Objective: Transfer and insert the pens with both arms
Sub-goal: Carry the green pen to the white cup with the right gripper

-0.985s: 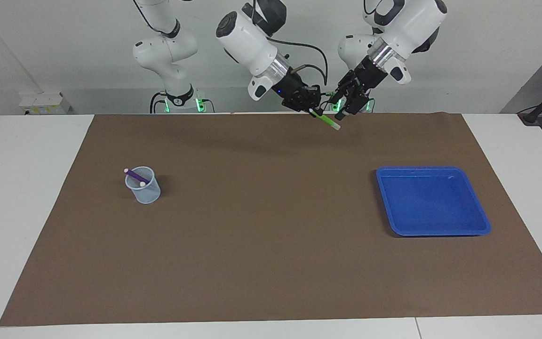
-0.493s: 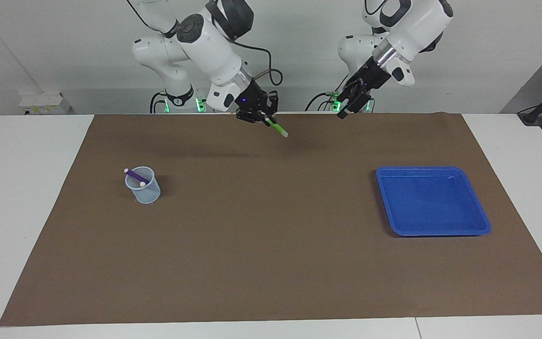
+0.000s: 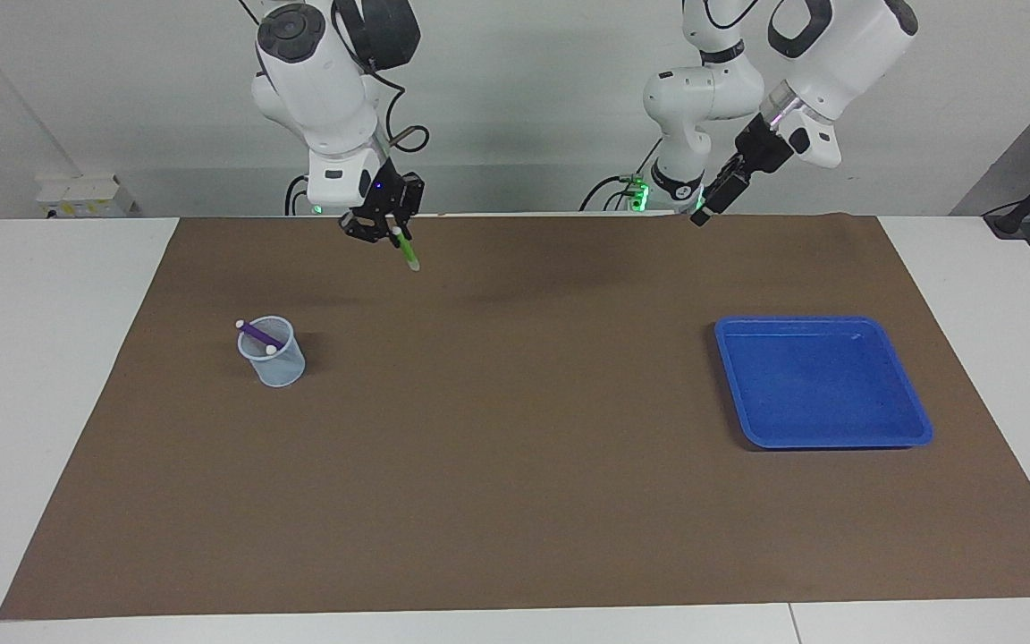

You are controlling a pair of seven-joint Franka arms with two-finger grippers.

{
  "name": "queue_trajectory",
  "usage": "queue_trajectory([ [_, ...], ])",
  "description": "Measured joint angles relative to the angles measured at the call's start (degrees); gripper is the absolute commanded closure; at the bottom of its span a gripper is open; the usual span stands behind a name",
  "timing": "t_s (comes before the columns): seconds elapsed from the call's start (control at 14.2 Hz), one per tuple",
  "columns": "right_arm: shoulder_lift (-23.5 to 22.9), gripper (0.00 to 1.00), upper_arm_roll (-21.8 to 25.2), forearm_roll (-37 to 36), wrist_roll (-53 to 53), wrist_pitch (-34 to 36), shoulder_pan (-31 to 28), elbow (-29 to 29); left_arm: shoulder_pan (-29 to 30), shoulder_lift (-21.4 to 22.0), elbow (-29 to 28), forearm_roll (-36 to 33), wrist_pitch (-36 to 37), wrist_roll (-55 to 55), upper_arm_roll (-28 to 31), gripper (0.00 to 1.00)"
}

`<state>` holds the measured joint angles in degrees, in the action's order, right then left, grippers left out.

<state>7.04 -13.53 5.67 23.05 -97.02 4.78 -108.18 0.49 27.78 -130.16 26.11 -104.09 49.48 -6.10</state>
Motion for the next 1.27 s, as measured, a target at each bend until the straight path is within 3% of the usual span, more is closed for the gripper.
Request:
queue_trajectory([
  [0.28,-0.12,1.0,0.08,-12.51,20.25,-2.85,-2.11,0.46,0.0,-0.54,2.95,-5.6,0.35,-5.54,-0.18,0.0],
  [0.63,-1.49,1.0,0.34,-13.78,39.75,-14.15,-9.29,-2.31,0.0,-2.42,5.56,-7.96,0.35,-8.07,-0.23,0.0],
  [1.06,-1.44,1.0,0.41,-13.45,41.51,-18.4,-14.64,-8.35,-0.04,-5.4,10.42,-12.98,0.38,-9.3,-0.2,0.0],
  [1.27,-0.14,1.0,0.42,-13.32,41.33,-18.46,-15.26,-11.11,0.02,-7.54,13.95,-15.68,3.52,-17.38,0.53,0.0],
])
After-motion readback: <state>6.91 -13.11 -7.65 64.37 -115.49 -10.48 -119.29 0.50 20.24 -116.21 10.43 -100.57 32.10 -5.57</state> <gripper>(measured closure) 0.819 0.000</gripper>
